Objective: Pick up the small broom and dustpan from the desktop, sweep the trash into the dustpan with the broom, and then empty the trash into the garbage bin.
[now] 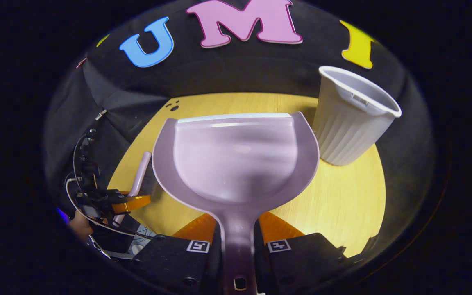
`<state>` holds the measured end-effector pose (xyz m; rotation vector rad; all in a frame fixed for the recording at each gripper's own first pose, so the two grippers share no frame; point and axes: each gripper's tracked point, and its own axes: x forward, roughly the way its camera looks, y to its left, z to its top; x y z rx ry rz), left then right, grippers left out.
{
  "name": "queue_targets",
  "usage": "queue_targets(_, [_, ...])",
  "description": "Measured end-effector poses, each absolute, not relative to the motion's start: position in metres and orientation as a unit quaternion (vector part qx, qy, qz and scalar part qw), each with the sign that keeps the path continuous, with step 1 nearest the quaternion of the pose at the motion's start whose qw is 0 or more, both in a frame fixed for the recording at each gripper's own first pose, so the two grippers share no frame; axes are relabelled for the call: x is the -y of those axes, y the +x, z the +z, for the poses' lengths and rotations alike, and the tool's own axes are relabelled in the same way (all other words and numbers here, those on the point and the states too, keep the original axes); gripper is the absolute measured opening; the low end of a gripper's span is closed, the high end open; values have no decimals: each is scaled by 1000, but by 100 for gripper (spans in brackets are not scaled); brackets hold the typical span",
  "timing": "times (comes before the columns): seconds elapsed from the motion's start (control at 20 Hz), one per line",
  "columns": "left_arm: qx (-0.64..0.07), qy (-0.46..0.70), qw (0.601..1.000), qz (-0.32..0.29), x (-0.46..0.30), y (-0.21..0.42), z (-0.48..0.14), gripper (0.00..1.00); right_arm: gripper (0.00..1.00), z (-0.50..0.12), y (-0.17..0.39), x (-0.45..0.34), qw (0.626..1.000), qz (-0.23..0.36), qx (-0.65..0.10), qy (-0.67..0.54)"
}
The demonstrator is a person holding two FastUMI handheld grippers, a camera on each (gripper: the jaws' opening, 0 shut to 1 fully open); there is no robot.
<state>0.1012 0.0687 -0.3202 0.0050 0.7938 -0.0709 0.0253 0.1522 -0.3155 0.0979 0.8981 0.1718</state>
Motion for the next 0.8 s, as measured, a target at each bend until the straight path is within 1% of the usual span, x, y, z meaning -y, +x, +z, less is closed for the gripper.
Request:
queue_targets(0.2, [-414, 51, 909, -21, -71, 115, -340, 24, 36, -386, 13, -141, 873, 61, -481, 56])
queue_targets(0.35, [-432, 68, 899, -10, -71, 126, -352, 25, 36, -419, 17, -133, 861, 36, -504, 61])
queue_targets(0.4, [-438, 71, 896, -6, -70, 132, -356, 26, 31, -431, 17, -131, 857, 30, -511, 62])
queue_targets(0.45, [-442, 73, 894, -5, -69, 138, -359, 27, 36, -441, 18, -129, 853, 26, -518, 64])
queue_targets(0.55, [-450, 81, 889, -3, -68, 150, -363, 25, 36, -452, 23, -128, 848, 22, -525, 63])
queue_targets(0.65, [-459, 93, 884, -4, -66, 154, -367, 28, 37, -458, 22, -127, 850, 20, -525, 46])
queue_targets(0.7, [-461, 98, 882, -6, -65, 156, -368, 27, 37, -460, 23, -131, 849, 22, -525, 49])
queue_targets(0.8, [-466, 103, 879, -4, -67, 160, -370, 29, 38, -462, 21, -137, 845, 26, -531, 55])
